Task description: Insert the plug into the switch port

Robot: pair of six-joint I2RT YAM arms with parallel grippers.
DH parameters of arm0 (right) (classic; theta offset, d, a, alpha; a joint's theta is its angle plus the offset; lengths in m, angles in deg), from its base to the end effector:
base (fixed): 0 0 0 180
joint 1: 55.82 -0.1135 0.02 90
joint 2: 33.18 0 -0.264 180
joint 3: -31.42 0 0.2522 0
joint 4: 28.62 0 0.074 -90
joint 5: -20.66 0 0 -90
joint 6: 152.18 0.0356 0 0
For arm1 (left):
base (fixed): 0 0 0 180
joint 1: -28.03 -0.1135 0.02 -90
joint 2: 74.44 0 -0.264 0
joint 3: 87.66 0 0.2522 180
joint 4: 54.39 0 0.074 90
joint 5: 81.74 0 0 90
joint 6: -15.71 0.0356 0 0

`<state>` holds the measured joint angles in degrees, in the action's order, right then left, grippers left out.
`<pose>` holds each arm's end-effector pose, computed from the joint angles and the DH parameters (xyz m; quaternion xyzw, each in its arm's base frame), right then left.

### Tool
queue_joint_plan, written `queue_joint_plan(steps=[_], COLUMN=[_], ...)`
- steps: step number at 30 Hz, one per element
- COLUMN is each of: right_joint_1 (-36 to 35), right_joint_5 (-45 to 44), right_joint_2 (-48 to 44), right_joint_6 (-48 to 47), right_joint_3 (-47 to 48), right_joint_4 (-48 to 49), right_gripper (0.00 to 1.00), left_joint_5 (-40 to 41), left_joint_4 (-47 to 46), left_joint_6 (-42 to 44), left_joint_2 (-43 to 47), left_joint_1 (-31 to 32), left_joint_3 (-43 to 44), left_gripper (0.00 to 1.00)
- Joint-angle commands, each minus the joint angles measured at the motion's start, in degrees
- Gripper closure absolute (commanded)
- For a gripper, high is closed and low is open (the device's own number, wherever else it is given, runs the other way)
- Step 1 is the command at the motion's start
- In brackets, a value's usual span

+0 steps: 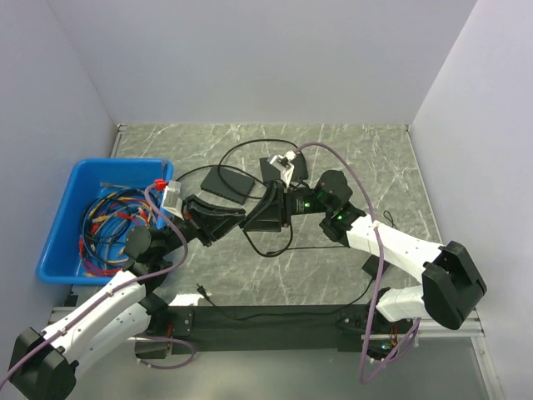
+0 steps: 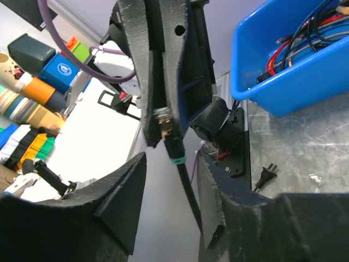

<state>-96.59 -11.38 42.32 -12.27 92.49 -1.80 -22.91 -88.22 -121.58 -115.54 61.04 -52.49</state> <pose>0.1991 0.2115 0.3262 -0.3327 0.5765 0.6983 0.2632 0.1277 -0.1049 0.3099 0.1666 0.5216 -0.6380 0.5414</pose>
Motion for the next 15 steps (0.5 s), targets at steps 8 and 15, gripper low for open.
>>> queue_joint_plan(steps=[8,15], right_joint_1=[-1.85,-2.03], right_joint_5=[-1.09,-1.79], right_joint_2=[1.13,1.05], right_joint_6=[-1.04,-1.83], right_joint_3=[3.75,3.93], right_joint_4=[0.29,-0.76], right_gripper=[0.59,0.71], left_joint_5=[1.21,3.31], left_joint_4=[-4.35,-3.56], left_joint_6=[-0.17,0.18], left_joint_2=[0.06,0.58], left_joint_1=[1.26,1.44], left_joint_3=[-0.14,-0.49], left_gripper=[0.99,0.99])
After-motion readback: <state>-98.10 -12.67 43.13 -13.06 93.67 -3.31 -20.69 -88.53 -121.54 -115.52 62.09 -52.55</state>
